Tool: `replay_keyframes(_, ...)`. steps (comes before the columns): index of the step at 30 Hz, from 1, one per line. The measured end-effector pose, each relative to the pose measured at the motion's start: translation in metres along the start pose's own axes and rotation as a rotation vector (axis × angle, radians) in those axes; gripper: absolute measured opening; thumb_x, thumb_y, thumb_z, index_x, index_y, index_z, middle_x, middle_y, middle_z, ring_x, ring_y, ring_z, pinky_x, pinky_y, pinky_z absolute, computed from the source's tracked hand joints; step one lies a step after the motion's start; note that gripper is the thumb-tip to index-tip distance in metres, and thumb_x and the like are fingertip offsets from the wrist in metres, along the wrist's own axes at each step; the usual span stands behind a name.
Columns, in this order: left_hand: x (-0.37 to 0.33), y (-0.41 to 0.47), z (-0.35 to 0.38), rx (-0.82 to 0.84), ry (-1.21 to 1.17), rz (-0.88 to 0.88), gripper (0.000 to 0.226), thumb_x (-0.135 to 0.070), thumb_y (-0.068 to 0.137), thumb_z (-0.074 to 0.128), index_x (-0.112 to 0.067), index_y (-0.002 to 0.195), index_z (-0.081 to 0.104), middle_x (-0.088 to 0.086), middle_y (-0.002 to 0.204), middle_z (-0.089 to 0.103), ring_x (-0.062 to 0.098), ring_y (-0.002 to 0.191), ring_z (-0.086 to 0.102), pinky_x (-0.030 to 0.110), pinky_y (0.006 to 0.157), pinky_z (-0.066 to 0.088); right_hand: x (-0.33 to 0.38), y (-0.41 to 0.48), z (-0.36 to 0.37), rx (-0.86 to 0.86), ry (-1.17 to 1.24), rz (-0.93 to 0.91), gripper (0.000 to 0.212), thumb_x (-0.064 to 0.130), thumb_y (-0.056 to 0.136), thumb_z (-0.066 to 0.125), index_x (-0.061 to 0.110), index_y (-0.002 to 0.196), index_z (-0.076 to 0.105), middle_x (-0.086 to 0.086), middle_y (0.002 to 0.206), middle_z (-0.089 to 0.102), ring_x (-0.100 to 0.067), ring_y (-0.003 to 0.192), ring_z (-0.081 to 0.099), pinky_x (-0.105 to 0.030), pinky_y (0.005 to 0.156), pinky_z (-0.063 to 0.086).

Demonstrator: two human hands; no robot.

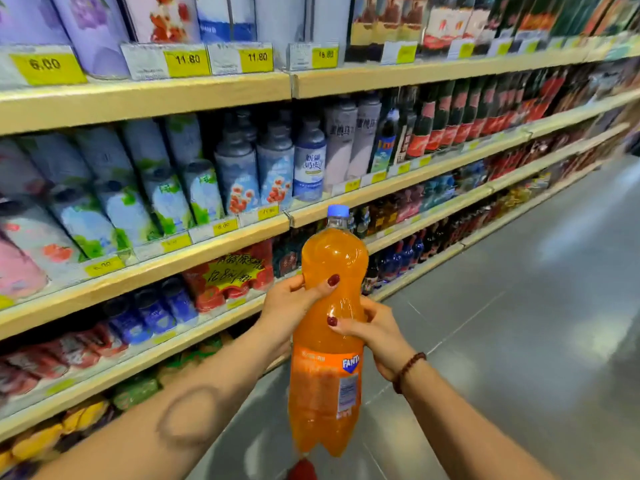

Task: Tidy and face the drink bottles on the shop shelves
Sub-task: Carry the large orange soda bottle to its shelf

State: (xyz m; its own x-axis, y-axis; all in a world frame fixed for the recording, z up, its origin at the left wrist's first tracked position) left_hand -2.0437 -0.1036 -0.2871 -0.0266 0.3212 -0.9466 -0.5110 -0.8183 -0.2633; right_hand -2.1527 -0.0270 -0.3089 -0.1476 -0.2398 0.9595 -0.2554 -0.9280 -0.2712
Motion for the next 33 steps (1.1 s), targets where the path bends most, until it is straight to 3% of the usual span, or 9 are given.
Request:
replay_keyframes(5, 0.005, 0.046, -0.015, -0.134, -0.029, -0.014, 0.041, -0.046, 0.053, 0.078, -0.027, 0.089, 0.073, -0.005, 0.086, 0.076, 0.015, 0.078, 0.073, 0.023, 0.056, 0.056, -0.009, 0.068, -0.004, 0.117, -0.032, 0.058, 0.06, 0.022, 0.055, 0.083, 0.015, 0.112, 0.064, -0.006, 0.105, 0.073, -0.023, 0.095, 0.07, -0.033, 0.073, 0.057)
replay_keyframes(8, 0.014, 0.065, -0.023, -0.201, -0.042, -0.024, 0.039, -0.047, 0.053, 0.078, -0.027, 0.087, 0.075, -0.003, 0.09, 0.076, 0.016, 0.083, 0.073, 0.023, 0.059, 0.056, -0.019, 0.098, -0.004, 0.198, -0.053, 0.076, 0.058, 0.025, 0.055, 0.085, 0.018, 0.11, 0.066, -0.001, 0.101, 0.075, -0.022, 0.094, 0.071, -0.029, 0.069, 0.057)
replay_keyframes(10, 0.023, 0.076, -0.032, -0.292, -0.066, -0.013, 0.038, -0.044, 0.053, 0.078, -0.027, 0.086, 0.074, 0.001, 0.093, 0.076, 0.018, 0.084, 0.072, 0.025, 0.062, 0.057, -0.028, 0.117, -0.005, 0.238, -0.06, 0.103, 0.069, 0.034, 0.047, 0.087, 0.019, 0.11, 0.065, 0.0, 0.102, 0.074, -0.021, 0.095, 0.07, -0.03, 0.07, 0.057)
replay_keyframes(14, 0.056, 0.097, -0.037, -0.365, -0.139, 0.015, 0.043, -0.036, 0.064, 0.078, -0.02, 0.103, 0.072, 0.004, 0.104, 0.074, 0.02, 0.094, 0.071, 0.027, 0.071, 0.057, -0.059, 0.153, -0.007, 0.367, -0.076, 0.151, 0.071, 0.034, 0.045, 0.088, 0.023, 0.111, 0.063, 0.0, 0.107, 0.073, -0.019, 0.096, 0.07, -0.03, 0.072, 0.058)
replay_keyframes(18, 0.112, 0.122, -0.05, -0.477, -0.191, -0.009, 0.036, -0.037, 0.057, 0.079, -0.025, 0.09, 0.076, 0.003, 0.097, 0.076, 0.016, 0.087, 0.072, 0.022, 0.066, 0.056, -0.104, 0.189, -0.015, 0.447, -0.087, 0.154, 0.071, 0.028, 0.05, 0.088, 0.03, 0.114, 0.059, 0.008, 0.109, 0.072, -0.015, 0.1, 0.069, -0.029, 0.073, 0.057)
replay_keyframes(23, 0.199, 0.159, -0.071, -0.548, -0.212, 0.021, 0.041, -0.032, 0.055, 0.076, -0.024, 0.095, 0.071, -0.004, 0.089, 0.076, 0.015, 0.085, 0.072, 0.025, 0.068, 0.057, -0.185, 0.233, -0.022, 0.482, -0.108, 0.127, 0.083, 0.029, 0.05, 0.089, 0.025, 0.125, 0.056, 0.001, 0.118, 0.069, -0.018, 0.105, 0.067, -0.035, 0.081, 0.058)
replay_keyframes(28, 0.282, 0.189, -0.096, -0.541, -0.181, 0.091, 0.043, -0.018, 0.063, 0.072, -0.017, 0.106, 0.066, -0.004, 0.096, 0.075, 0.011, 0.088, 0.071, 0.02, 0.067, 0.055, -0.27, 0.275, -0.022, 0.516, -0.173, 0.032, 0.065, 0.014, 0.051, 0.088, 0.033, 0.109, 0.066, 0.008, 0.11, 0.071, -0.015, 0.102, 0.067, -0.037, 0.082, 0.058)
replay_keyframes(31, 0.33, 0.207, -0.113, -0.534, -0.158, 0.122, 0.046, -0.018, 0.062, 0.073, -0.018, 0.107, 0.065, -0.003, 0.098, 0.074, 0.013, 0.092, 0.071, 0.024, 0.072, 0.057, -0.322, 0.3, -0.021, 0.53, -0.18, 0.008, 0.065, 0.009, 0.053, 0.087, 0.028, 0.11, 0.062, 0.012, 0.107, 0.072, -0.01, 0.1, 0.067, -0.026, 0.074, 0.057)
replay_keyframes(33, 0.36, 0.218, -0.125, -0.553, -0.119, 0.13, 0.052, -0.03, 0.055, 0.077, -0.023, 0.105, 0.065, 0.002, 0.104, 0.073, 0.017, 0.096, 0.07, 0.034, 0.08, 0.058, -0.353, 0.316, -0.019, 0.551, -0.195, -0.021, 0.061, -0.003, 0.058, 0.085, 0.025, 0.107, 0.063, 0.015, 0.104, 0.072, -0.008, 0.097, 0.068, -0.02, 0.07, 0.055)
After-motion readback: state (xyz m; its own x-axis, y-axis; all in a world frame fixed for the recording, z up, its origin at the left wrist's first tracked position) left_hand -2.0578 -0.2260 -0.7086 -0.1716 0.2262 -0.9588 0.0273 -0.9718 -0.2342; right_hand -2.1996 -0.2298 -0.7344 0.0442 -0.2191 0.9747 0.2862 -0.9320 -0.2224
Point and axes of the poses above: each hand's wrist, its own y-axis towards the middle knuckle, its own z-axis out of the palm, x = y × z, the point moved 10 cm from there along y, towards the middle knuckle
